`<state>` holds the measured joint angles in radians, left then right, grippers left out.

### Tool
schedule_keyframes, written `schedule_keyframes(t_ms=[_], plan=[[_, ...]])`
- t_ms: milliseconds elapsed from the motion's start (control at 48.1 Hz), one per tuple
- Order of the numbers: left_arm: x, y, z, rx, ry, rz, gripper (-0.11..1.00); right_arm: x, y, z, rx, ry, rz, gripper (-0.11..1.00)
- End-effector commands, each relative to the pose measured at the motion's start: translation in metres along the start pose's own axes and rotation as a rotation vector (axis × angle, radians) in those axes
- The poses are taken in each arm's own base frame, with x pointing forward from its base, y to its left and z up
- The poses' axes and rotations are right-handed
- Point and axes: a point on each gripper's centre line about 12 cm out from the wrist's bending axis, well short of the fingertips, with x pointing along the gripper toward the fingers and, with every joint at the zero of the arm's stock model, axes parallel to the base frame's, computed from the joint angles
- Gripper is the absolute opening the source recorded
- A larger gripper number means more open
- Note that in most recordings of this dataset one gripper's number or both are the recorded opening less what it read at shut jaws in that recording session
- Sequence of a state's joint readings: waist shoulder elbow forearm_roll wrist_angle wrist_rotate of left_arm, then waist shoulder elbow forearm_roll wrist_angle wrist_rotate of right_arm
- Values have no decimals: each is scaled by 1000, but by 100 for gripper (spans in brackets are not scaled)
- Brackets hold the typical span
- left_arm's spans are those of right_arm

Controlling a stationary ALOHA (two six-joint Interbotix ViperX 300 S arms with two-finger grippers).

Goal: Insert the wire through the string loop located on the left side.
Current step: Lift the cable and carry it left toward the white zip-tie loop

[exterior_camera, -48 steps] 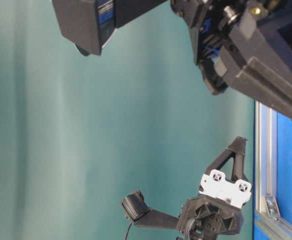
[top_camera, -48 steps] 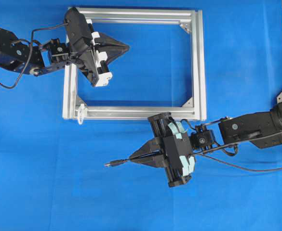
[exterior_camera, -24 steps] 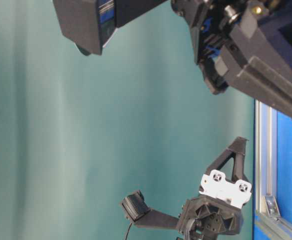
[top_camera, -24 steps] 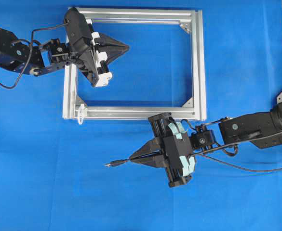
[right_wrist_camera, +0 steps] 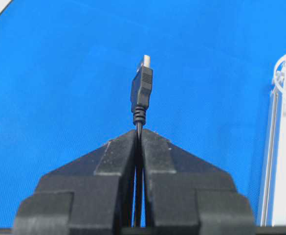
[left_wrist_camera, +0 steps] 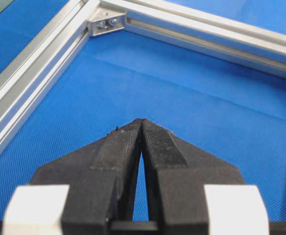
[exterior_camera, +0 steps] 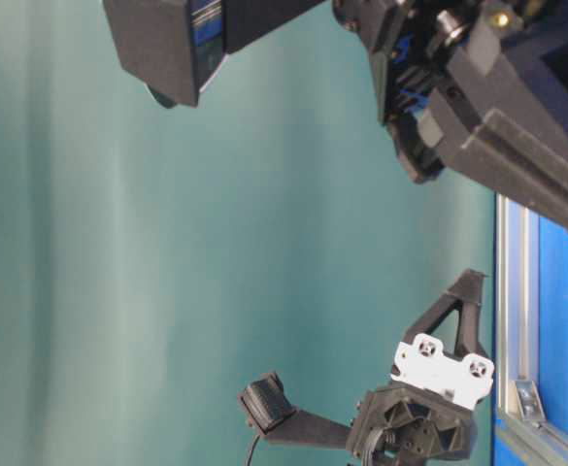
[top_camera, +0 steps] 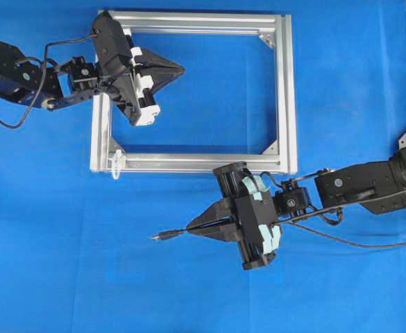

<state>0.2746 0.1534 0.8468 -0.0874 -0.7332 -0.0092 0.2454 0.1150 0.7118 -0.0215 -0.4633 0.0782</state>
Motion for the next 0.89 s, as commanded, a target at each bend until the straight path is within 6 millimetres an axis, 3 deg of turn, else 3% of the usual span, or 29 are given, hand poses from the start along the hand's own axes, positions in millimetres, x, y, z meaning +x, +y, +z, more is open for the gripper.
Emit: schedule_keyframes(t_ms=[0, 249, 644, 872], plan=[[-2, -1, 16, -2, -47, -5, 0, -5, 2, 15, -2, -44, 5, 0], [-2, -1, 16, -2, -47, -5, 0, -5, -3, 14, 0, -40, -7, 0], [-2, -2, 16, -1, -47, -7, 0, -16, -67, 3, 52, -20, -156, 0], [-2, -2, 16, -3, -47, -8, 0, -21, -89, 0, 45, -14, -210, 0]])
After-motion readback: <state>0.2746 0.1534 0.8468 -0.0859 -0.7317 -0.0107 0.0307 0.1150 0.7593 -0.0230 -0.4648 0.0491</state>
